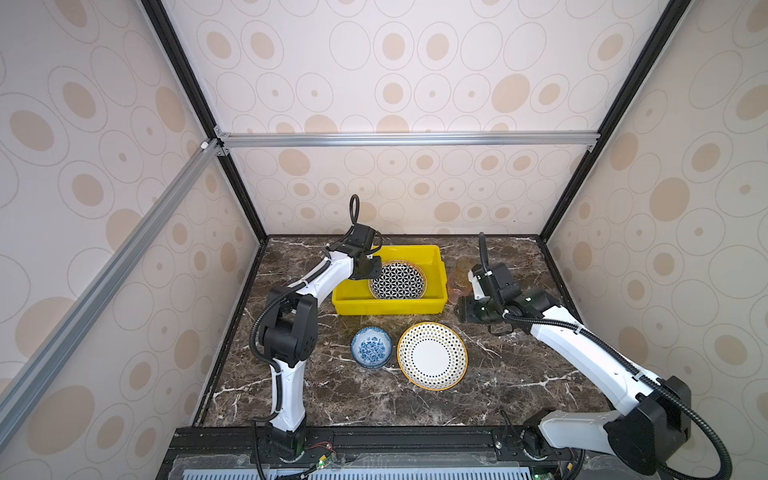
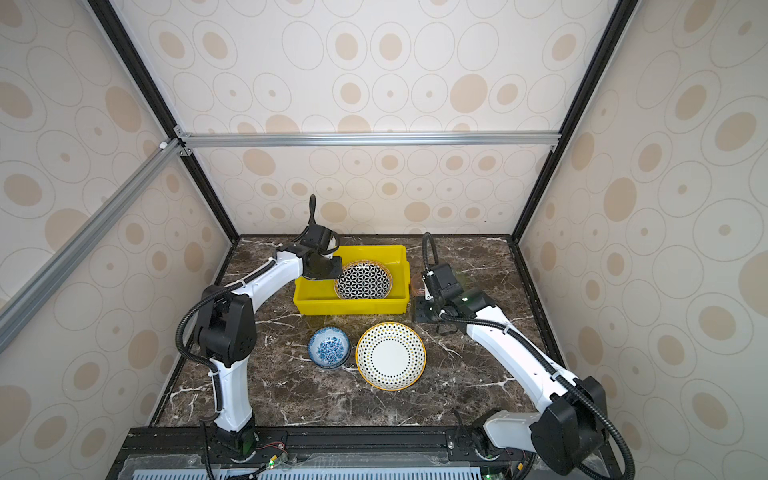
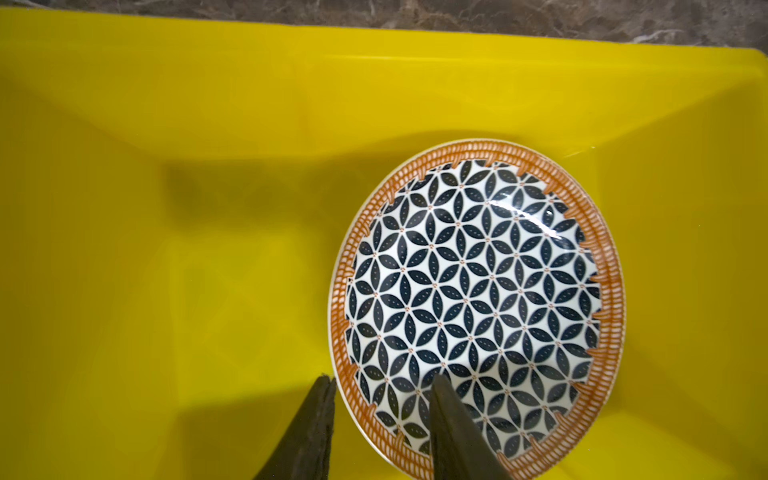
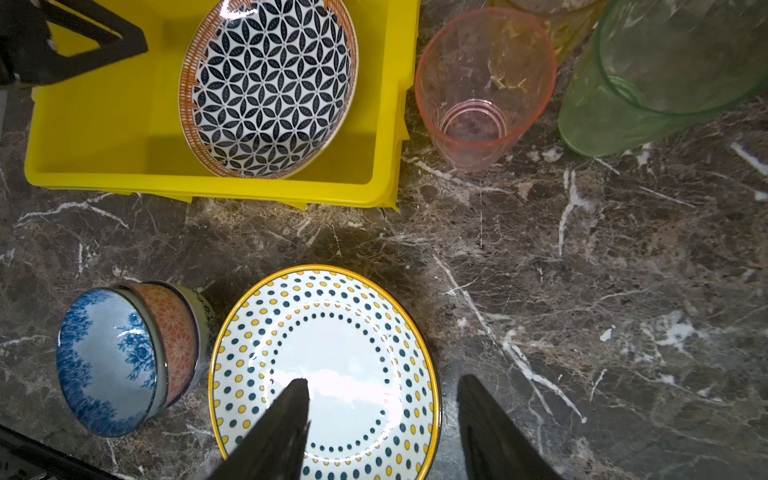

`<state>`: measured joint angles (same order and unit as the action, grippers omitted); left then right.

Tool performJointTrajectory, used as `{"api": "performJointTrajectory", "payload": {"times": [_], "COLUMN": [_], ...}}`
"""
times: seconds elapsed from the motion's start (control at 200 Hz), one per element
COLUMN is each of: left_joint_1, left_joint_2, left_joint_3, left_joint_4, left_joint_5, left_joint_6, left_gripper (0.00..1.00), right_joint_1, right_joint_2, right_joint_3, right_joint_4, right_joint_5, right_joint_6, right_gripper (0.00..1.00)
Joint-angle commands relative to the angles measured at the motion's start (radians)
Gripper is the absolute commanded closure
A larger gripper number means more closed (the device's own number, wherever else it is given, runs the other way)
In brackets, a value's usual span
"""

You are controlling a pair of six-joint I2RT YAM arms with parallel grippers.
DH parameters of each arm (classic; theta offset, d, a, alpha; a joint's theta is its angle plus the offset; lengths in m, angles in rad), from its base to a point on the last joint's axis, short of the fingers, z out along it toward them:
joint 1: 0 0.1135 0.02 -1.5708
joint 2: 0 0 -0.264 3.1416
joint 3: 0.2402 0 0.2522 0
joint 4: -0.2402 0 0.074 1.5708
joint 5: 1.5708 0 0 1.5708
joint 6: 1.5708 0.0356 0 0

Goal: Place the mixed dishes into the plastic bin
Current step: 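Lift the left gripper from the bin while the right gripper reaches the dotted plate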

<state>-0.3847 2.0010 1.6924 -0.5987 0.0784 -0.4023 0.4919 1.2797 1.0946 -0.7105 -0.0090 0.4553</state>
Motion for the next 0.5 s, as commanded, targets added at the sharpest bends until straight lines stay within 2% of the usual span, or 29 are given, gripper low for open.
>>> {"api": "performJointTrajectory", "payload": {"times": [0.0, 0.255, 0.49], "left_joint_1": [-0.027, -0.114, -0.196], "left_joint_2": [-0.059, -0.177, -0.308], "left_joint_3": [0.035, 0.002, -0.065], "left_joint_4": [-0.077, -0.123, -0.133], "left_joint_5": [-0.069, -0.153, -0.178], "left_joint_6": [0.032, 0.02, -0.016], "left_gripper": [0.61, 0.62, 0.65], "right_joint_1": [0.007, 0.007, 0.007], "right_joint_2": [-0.031, -0.089, -0.155], "right_joint_3": [-0.027, -0.081, -0.138], "right_joint_4": [-0.02, -0.027, -0.024], "right_joint_5": [-0.013, -0.012, -0.03], "right_joint_6": [0.015, 0.016, 0.04], "right_gripper": [0.4, 0.4, 0.4]}}
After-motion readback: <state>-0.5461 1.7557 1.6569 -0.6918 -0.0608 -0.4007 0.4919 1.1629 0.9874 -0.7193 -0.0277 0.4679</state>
